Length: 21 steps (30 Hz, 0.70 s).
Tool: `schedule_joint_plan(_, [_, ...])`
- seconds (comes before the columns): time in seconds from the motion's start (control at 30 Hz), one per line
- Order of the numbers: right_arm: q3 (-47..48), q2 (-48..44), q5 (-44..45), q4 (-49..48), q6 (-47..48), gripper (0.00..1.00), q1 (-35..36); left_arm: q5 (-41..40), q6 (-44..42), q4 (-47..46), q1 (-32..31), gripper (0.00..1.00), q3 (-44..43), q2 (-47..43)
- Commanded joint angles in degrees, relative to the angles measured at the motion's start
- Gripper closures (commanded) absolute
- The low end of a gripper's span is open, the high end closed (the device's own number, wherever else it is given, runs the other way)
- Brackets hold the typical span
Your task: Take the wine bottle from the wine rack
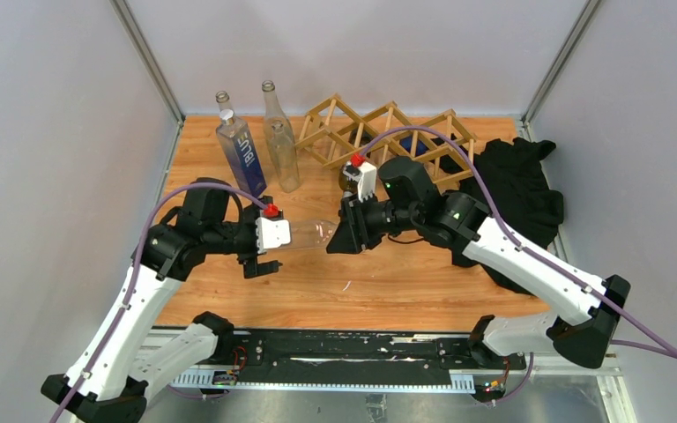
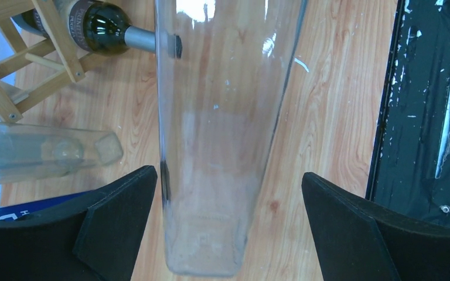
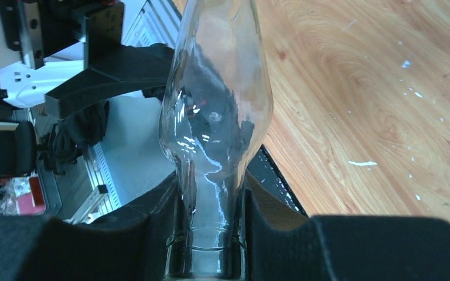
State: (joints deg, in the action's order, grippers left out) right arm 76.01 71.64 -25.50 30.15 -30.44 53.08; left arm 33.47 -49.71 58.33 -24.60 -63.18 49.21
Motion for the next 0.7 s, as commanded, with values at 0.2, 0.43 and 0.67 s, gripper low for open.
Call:
schedule_joint_plan(0.2, [4.1,2.3,-6.3,-3.8,3.3,1.0,2.6,0.4,-2.5,-1.5,-0.5,0.13,1.8,0.1])
schedule_joint_plan(0.43, [5.4,3.4,-5.6,-3.5,4.1,0.95,2.6,-0.4,-1.1,-2.4,-0.5,0.76,2.3,1.6])
schedule_joint_plan(0.67, [6.3,3.4,-2.8,-3.1,5.2,0.34,2.4,-4.2,7.3,-13.2,-0.5,1.0,7.1,-2.5])
